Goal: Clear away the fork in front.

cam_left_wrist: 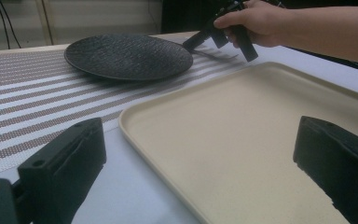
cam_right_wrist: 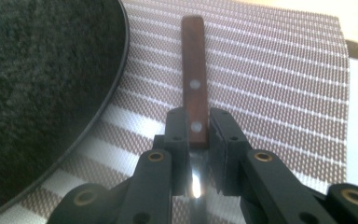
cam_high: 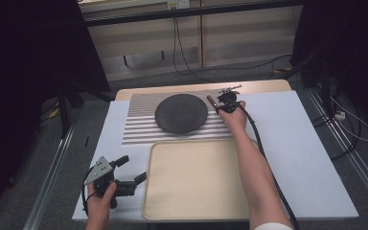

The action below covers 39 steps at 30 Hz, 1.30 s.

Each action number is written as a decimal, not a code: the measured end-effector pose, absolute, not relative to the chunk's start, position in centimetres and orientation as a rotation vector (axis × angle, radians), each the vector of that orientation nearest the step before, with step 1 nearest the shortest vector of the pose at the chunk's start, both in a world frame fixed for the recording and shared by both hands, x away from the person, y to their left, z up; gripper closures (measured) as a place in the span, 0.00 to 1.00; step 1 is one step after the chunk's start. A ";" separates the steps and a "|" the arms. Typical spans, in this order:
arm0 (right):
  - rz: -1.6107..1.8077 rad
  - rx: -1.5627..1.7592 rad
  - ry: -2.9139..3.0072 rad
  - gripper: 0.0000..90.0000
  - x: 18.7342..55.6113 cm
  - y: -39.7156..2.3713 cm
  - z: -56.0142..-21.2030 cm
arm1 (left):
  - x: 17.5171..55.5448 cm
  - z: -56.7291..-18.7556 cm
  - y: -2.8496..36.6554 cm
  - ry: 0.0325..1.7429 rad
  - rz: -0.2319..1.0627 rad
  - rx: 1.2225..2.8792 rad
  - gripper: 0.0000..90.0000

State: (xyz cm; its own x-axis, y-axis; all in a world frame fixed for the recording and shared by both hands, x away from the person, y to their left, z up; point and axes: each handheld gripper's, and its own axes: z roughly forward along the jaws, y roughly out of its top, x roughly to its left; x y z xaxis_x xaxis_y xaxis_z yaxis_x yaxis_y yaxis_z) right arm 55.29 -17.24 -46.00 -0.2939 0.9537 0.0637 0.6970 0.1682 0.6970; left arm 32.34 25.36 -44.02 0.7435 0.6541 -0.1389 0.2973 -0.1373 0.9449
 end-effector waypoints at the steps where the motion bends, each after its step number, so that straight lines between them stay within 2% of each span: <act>1: 0.888 1.564 2.071 0.87 55.2 -17.3 -45.9 | 32.3 -44.0 25.4 0.756 0.366 1.730 0.03; 11: 0.846 1.502 2.198 0.87 53.1 -18.5 -45.4 | 32.5 -44.0 25.2 0.754 0.354 1.721 0.03; 39: 0.870 1.582 2.170 0.87 53.6 -19.1 -44.5 | 32.3 -43.9 25.9 0.759 0.373 1.719 0.03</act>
